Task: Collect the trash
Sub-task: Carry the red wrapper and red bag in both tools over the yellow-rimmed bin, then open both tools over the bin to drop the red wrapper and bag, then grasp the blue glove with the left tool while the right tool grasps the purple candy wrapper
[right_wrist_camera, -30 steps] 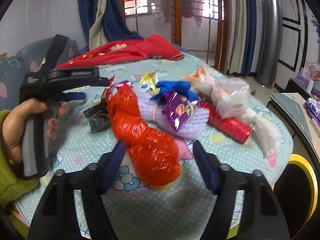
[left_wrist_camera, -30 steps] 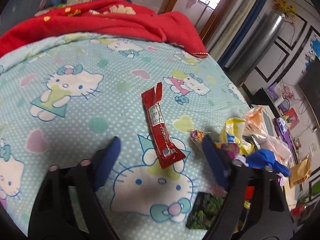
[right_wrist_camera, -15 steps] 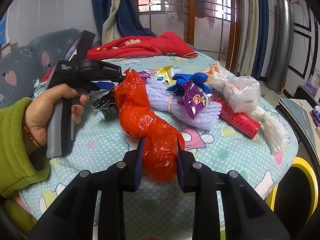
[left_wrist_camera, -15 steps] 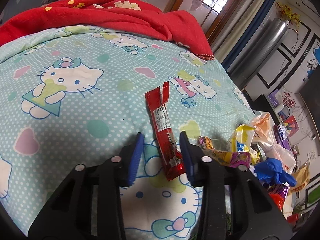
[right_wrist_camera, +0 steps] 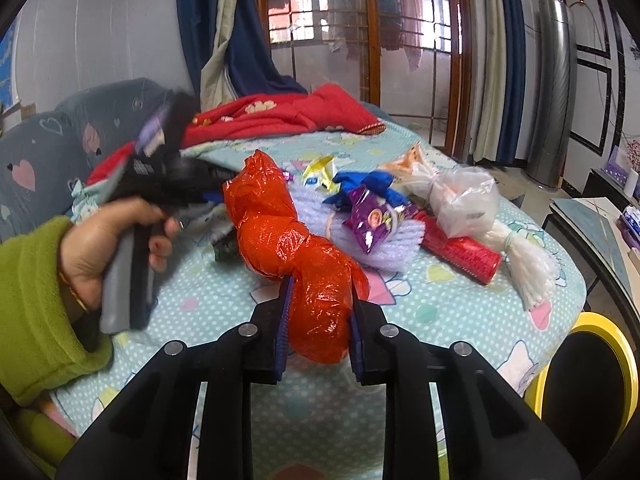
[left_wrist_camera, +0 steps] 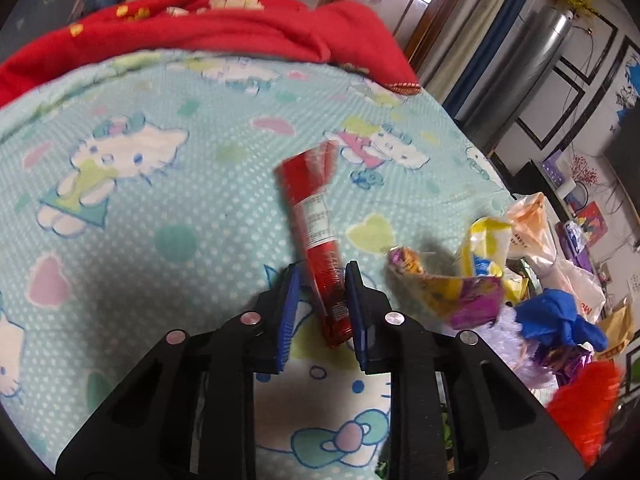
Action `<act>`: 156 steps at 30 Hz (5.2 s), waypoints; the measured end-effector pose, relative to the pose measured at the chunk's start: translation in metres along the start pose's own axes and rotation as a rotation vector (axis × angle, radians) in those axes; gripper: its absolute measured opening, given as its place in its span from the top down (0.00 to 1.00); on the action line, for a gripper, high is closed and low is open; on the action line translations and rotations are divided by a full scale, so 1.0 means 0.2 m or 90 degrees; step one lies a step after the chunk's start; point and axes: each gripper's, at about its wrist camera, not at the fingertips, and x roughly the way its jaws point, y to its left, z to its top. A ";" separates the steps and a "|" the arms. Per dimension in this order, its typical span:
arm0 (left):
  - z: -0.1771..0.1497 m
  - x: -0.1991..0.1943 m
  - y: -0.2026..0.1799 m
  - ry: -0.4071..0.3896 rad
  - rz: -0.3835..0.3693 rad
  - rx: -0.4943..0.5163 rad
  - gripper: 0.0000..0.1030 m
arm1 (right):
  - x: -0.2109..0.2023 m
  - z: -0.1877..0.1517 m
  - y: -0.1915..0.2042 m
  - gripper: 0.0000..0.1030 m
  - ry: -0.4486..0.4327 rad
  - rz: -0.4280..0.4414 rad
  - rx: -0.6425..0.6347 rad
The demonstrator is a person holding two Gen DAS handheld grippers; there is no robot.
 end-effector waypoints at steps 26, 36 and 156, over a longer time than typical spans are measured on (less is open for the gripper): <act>-0.14 -0.51 -0.51 -0.134 -0.188 0.189 0.94 | -0.28 0.06 -0.31 0.79 -0.092 -0.094 0.102; -0.26 -0.54 -0.70 -0.115 -0.249 0.251 0.94 | -0.37 0.04 -0.48 0.79 -0.107 -0.156 0.143; -0.44 -0.42 -1.09 -0.168 -0.247 0.307 0.12 | -0.56 -0.17 -0.81 0.38 -0.049 -0.265 0.238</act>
